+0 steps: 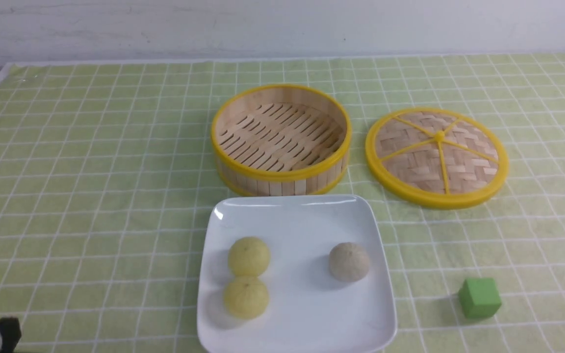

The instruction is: Put the steamed buns into the plate on the green tablecloth.

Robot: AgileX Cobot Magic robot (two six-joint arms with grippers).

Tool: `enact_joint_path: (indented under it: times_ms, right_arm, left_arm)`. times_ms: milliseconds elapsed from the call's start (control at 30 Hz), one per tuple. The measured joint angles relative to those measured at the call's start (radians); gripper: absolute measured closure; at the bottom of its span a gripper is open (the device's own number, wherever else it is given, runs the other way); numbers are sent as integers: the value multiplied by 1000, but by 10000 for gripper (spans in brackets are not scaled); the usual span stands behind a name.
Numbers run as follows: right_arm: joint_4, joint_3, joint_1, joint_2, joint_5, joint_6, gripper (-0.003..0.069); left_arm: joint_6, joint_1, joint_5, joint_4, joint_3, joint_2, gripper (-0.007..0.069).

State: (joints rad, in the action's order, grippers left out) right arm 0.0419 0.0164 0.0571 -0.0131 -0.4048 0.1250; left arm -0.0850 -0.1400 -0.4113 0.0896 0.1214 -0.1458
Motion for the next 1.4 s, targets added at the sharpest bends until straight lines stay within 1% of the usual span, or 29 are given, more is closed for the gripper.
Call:
enact_joint_path:
  times_ms: [33, 100, 267, 1400]
  right_arm:
    - [0, 0, 0, 0, 0, 0, 580]
    - [0, 0, 0, 0, 0, 0, 578]
    - [0, 0, 0, 0, 0, 0, 572]
    - [0, 0, 0, 0, 0, 1, 540]
  left_arm:
    - [28, 31, -2, -28, -33, 52, 592]
    - [43, 67, -1, -52, -78, 117, 591]
    - [18, 103, 32, -52, -142, 156, 589]
    - [8, 104, 29, -15, -143, 157, 566]
